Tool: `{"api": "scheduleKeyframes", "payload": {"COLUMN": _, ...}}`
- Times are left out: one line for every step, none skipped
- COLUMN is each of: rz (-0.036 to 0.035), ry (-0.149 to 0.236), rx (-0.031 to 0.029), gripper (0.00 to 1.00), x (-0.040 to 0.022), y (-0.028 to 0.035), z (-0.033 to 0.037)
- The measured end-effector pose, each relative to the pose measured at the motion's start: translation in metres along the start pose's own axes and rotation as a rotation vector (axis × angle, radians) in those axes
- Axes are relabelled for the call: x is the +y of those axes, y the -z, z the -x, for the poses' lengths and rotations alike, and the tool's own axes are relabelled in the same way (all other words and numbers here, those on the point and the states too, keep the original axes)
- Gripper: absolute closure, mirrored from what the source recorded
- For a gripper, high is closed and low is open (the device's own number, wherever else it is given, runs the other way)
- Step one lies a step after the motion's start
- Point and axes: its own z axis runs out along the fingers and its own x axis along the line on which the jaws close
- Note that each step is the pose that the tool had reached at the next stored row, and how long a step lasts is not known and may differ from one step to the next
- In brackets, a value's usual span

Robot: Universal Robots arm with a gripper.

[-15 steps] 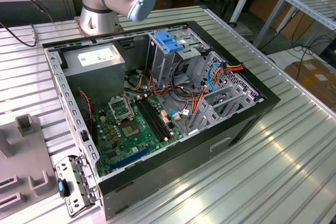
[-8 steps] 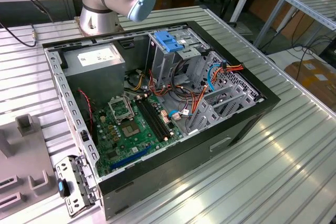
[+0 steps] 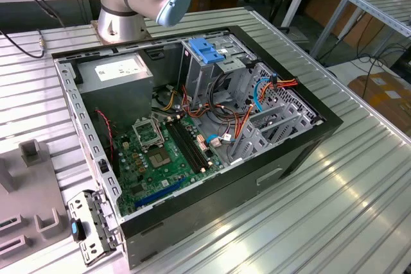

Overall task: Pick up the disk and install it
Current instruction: 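Pick up the disk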

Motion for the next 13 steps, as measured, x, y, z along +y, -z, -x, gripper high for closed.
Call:
{"api": "scheduleKeyframes", "payload": {"rz": -0.001, "ry": 0.021, "rx": 0.0005, "gripper": 0.89, "x": 0.0, "y": -0.0005, "z": 0.0}}
{"api": "scheduleKeyframes", "payload": {"rz": -0.0018, "ry": 0.037, "rx": 0.0012, "gripper": 0.89, "x": 0.0, "y": -0.001, "z": 0.0001}}
{"api": "scheduleKeyframes", "payload": {"rz": -0.0029, "ry": 0.06, "rx": 0.002, "gripper": 0.89, "x": -0.0001, "y": -0.0015, "z": 0.0001}}
{"api": "scheduleKeyframes", "payload": {"rz": -0.0037, "ry": 0.077, "rx": 0.0026, "gripper": 0.89, "x": -0.0001, "y": -0.0017, "z": 0.0001}}
{"api": "scheduleKeyframes", "payload": {"rz": -0.0045, "ry": 0.097, "rx": 0.0034, "gripper": 0.89, "x": -0.0001, "y": -0.002, "z": 0.0001}}
{"api": "scheduleKeyframes", "payload": {"rz": -0.0053, "ry": 0.116, "rx": 0.004, "gripper": 0.89, "x": -0.0001, "y": -0.0023, "z": 0.0001}}
{"api": "scheduleKeyframes", "payload": {"rz": -0.0062, "ry": 0.134, "rx": 0.0047, "gripper": 0.89, "x": -0.0001, "y": -0.0026, "z": 0.0002}}
{"api": "scheduleKeyframes", "payload": {"rz": -0.0069, "ry": 0.151, "rx": 0.0053, "gripper": 0.89, "x": -0.0001, "y": -0.003, "z": 0.0002}}
{"api": "scheduleKeyframes", "payload": {"rz": -0.0085, "ry": 0.186, "rx": 0.0063, "gripper": 0.89, "x": -0.0001, "y": -0.0038, "z": 0.0002}}
{"api": "scheduleKeyframes", "payload": {"rz": -0.0098, "ry": 0.214, "rx": 0.007, "gripper": 0.89, "x": -0.0002, "y": -0.0045, "z": 0.0003}}
{"api": "scheduleKeyframes", "payload": {"rz": -0.0112, "ry": 0.237, "rx": 0.0069, "gripper": 0.89, "x": -0.0001, "y": -0.0051, "z": 0.0003}}
{"api": "scheduleKeyframes", "payload": {"rz": -0.0121, "ry": 0.253, "rx": 0.0066, "gripper": 0.89, "x": -0.0001, "y": -0.0056, "z": 0.0003}}
{"api": "scheduleKeyframes", "payload": {"rz": -0.0136, "ry": 0.282, "rx": 0.0069, "gripper": 0.89, "x": -0.0002, "y": -0.0063, "z": 0.0004}}
